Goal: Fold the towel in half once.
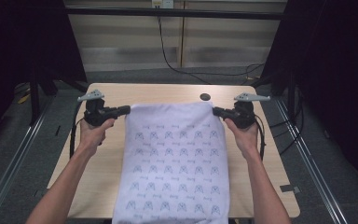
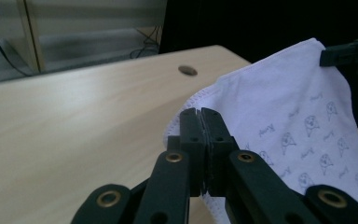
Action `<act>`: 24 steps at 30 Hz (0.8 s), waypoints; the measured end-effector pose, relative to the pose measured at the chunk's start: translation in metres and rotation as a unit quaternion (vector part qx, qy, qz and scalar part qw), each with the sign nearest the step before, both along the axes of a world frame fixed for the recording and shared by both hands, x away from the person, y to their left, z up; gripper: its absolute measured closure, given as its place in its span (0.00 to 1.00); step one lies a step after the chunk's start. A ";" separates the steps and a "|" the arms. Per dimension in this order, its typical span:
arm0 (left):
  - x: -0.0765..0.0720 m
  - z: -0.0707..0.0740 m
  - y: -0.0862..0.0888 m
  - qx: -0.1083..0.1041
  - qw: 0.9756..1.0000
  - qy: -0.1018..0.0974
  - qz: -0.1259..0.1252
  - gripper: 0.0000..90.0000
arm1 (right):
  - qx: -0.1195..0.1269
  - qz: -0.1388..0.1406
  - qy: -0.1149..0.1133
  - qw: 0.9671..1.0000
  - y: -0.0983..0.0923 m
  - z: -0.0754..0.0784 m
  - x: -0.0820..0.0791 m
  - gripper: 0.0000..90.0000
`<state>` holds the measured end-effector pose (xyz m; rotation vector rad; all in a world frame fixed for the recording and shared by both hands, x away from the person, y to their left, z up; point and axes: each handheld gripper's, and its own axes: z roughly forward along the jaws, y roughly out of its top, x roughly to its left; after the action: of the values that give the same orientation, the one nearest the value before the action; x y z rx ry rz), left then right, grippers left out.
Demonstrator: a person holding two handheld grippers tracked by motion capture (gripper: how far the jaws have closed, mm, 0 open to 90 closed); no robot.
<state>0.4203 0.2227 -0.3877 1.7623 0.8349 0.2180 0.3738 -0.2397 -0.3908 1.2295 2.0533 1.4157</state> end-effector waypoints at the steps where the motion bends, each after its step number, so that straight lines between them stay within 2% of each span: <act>1: 0.002 0.009 -0.001 -0.004 1.000 -0.007 0.001 0.99 | 0.002 -0.002 -0.004 1.000 -0.001 0.007 0.003 0.99; 4: 0.008 0.039 -0.002 -0.003 0.999 -0.034 0.002 0.99 | 0.005 -0.007 -0.022 1.000 -0.004 0.031 0.011 0.99; 7: 0.010 0.067 0.000 -0.019 0.998 -0.060 0.012 0.99 | 0.006 -0.015 -0.043 0.999 -0.008 0.059 0.018 0.99; 8: 0.010 0.074 0.001 -0.025 0.998 -0.064 0.013 0.99 | 0.011 -0.019 -0.050 0.998 -0.010 0.068 0.018 0.99; 10: 0.007 0.080 0.001 -0.022 0.997 -0.073 0.003 0.99 | 0.023 -0.024 -0.064 0.997 -0.013 0.080 0.017 0.99; 13: -0.006 0.066 0.001 -0.021 0.997 -0.070 -0.014 0.99 | 0.025 -0.012 -0.071 0.997 -0.012 0.081 0.005 0.99; 16: -0.021 0.048 0.002 -0.017 0.998 -0.058 -0.036 0.99 | 0.010 0.010 -0.061 0.998 -0.006 0.065 -0.014 0.99; 18: -0.036 0.034 0.005 -0.029 0.997 -0.050 -0.050 0.99 | 0.011 0.025 -0.056 0.998 -0.003 0.053 -0.030 0.99; 20: -0.050 0.023 0.009 -0.031 0.997 -0.043 -0.057 0.99 | 0.017 0.040 -0.055 0.998 -0.001 0.042 -0.047 0.99; 22: -0.064 0.016 0.014 -0.030 0.996 -0.046 -0.064 0.99 | 0.021 0.053 -0.054 0.997 0.000 0.035 -0.066 0.99; 23: -0.071 0.013 0.017 -0.040 0.996 -0.041 -0.068 0.99 | 0.015 0.056 -0.055 0.997 0.000 0.032 -0.075 0.99; 24: -0.078 0.010 0.021 -0.039 0.996 -0.041 -0.075 0.98 | 0.015 0.060 -0.056 0.996 -0.001 0.030 -0.086 0.99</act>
<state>0.3420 0.2435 -0.3779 1.7216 0.6415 0.1553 0.2881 -0.2403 -0.3613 1.0280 2.0653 1.5391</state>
